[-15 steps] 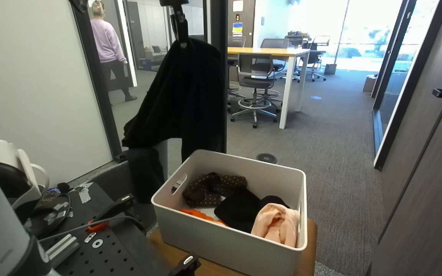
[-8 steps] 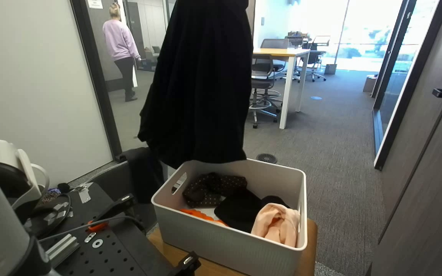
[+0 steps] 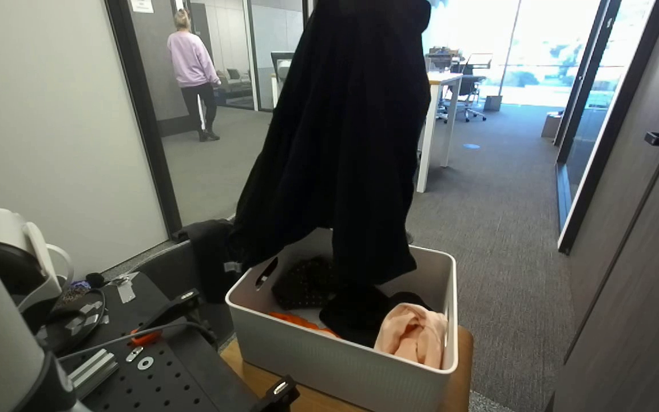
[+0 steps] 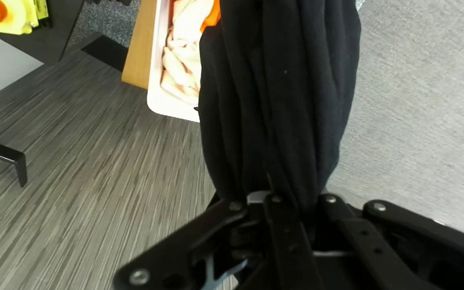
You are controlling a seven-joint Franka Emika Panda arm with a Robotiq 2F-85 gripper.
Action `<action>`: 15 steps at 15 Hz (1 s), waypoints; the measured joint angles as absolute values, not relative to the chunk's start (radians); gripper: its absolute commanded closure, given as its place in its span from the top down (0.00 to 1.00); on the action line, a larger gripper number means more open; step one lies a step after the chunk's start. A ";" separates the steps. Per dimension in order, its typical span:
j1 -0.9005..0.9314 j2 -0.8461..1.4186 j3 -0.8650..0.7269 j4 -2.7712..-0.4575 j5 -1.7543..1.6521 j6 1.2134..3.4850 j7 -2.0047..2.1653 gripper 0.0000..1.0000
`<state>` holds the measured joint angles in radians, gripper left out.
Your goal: Put the black shirt on the chair in the white bin
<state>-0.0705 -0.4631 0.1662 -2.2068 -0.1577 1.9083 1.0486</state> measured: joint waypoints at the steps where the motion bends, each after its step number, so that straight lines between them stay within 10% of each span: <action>1: -0.075 -0.447 0.169 -2.235 -0.175 1.939 1.070 0.04; 15: -0.064 -0.003 0.112 -2.457 -0.174 2.380 1.181 0.04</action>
<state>-0.0644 -0.0029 0.1123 -2.4571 -0.1742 2.3801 1.1807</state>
